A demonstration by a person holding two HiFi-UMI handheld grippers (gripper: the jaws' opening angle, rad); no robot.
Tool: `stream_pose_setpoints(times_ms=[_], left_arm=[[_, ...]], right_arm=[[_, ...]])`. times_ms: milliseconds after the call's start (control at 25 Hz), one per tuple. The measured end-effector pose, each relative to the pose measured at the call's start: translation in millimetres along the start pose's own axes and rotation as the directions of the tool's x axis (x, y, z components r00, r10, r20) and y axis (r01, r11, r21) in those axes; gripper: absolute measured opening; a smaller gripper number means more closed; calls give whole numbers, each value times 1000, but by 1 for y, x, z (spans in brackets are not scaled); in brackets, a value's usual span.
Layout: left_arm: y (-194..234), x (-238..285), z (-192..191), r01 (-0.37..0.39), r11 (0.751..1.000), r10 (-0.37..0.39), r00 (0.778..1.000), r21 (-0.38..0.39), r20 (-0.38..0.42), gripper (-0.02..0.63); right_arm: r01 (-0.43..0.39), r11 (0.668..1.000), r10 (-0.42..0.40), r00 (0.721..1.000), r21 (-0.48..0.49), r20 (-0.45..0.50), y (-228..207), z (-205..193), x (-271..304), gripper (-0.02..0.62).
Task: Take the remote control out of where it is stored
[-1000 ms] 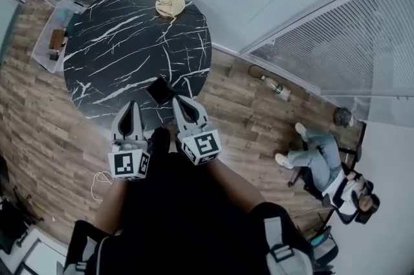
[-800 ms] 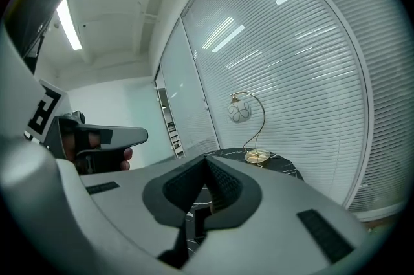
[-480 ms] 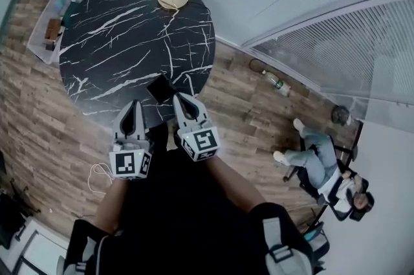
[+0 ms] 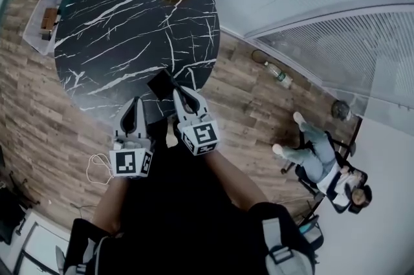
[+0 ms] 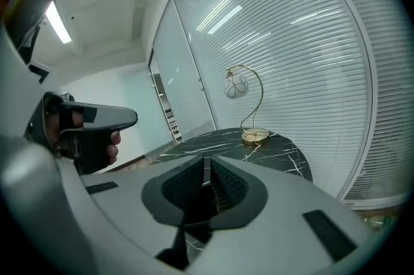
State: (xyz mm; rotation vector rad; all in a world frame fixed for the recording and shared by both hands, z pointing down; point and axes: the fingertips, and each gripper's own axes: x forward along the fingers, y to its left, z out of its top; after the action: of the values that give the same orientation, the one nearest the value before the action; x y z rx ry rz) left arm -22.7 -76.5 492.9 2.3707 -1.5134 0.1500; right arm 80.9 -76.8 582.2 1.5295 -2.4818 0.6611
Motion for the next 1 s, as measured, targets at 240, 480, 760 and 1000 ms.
stream_pose_setpoints(times_ms=[240,480,760,1000], left_arm=[[6,6,-11,0,1000,0,1000,-10,-22,-3],[10,7,-19,3,1000,-3,998,-16,-55,-3],[17,14,-26,2,1000,-4,997,-30,-71,-3],[25,18,-33,-12,999,8,996,-44,-88,-3]], right_arm=[[9,1000,-9,999,0,-54,-6,-18,14,57],[15,1000,-15,995,3,-102,-10,-38,24,98],[32,999,-31,986,3,-162,-18,-53,40,127],[36,999,-36,983,-2,-179,-21,-60,50,132]])
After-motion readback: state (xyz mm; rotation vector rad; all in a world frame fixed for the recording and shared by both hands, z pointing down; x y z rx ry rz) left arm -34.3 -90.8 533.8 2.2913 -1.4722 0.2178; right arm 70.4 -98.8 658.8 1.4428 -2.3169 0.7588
